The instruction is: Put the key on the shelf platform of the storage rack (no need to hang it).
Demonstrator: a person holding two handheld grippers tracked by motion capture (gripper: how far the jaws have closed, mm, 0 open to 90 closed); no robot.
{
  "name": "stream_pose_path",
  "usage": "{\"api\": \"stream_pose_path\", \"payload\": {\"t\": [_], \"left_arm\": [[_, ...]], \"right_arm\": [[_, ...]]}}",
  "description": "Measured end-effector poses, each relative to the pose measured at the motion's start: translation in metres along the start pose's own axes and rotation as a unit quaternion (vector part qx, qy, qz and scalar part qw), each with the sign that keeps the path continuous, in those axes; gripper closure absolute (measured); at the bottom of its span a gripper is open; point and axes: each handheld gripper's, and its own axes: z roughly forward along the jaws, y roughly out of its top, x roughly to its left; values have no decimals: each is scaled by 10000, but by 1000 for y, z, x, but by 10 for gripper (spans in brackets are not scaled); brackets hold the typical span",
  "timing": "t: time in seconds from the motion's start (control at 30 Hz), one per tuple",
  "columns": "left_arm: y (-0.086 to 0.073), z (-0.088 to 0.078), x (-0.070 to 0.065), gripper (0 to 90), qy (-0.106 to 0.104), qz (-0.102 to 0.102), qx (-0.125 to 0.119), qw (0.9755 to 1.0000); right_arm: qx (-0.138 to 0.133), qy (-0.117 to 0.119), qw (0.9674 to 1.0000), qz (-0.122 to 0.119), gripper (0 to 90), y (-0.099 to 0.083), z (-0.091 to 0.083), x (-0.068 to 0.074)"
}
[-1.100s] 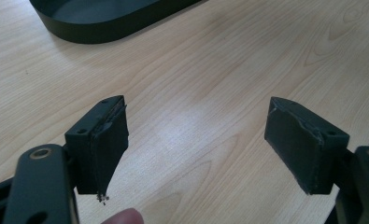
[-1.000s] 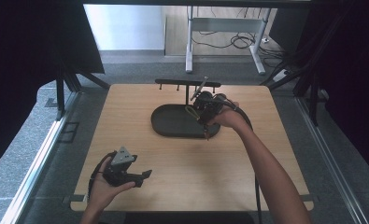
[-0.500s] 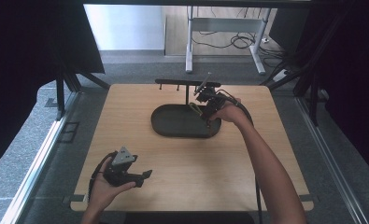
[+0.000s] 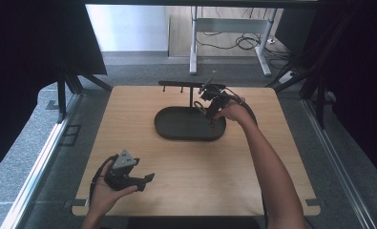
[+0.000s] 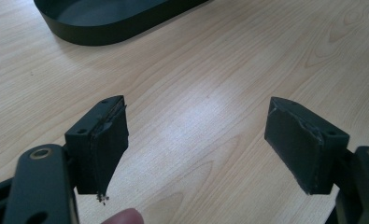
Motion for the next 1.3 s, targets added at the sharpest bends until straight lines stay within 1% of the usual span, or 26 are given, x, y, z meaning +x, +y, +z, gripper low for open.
{"api": "stream_pose_path", "payload": {"t": [0.27, 0.37, 0.4, 0.77, 0.93, 1.1, 1.3], "left_arm": [[0, 2, 0, 219, -20, 13, 27, 10000], [0, 1, 0, 219, -21, 3, 18, 10000], [0, 1, 1, 219, -18, -5, 9, 10000], [-1, 2, 1, 218, -34, -5, 13, 10000], [-1, 1, 1, 219, -21, -8, 13, 10000], [-1, 1, 2, 219, -23, -9, 9, 10000], [-1, 1, 2, 218, -21, -16, 9, 10000]], "right_arm": [[-58, -28, 9999, 87, 666, 2, 6, -8], [-37, -18, 9999, 93, 666, 3, 9, -10], [-50, 17, 9999, 102, 666, 3, 10, -10], [-49, -14, 9998, 216, 665, 7, 22, -17], [-26, -73, 9997, 236, 665, 9, 30, -18], [-11, -40, 9997, 221, 663, 11, 39, -17], [12, -40, 9996, 283, 660, 7, 53, -16]]}}
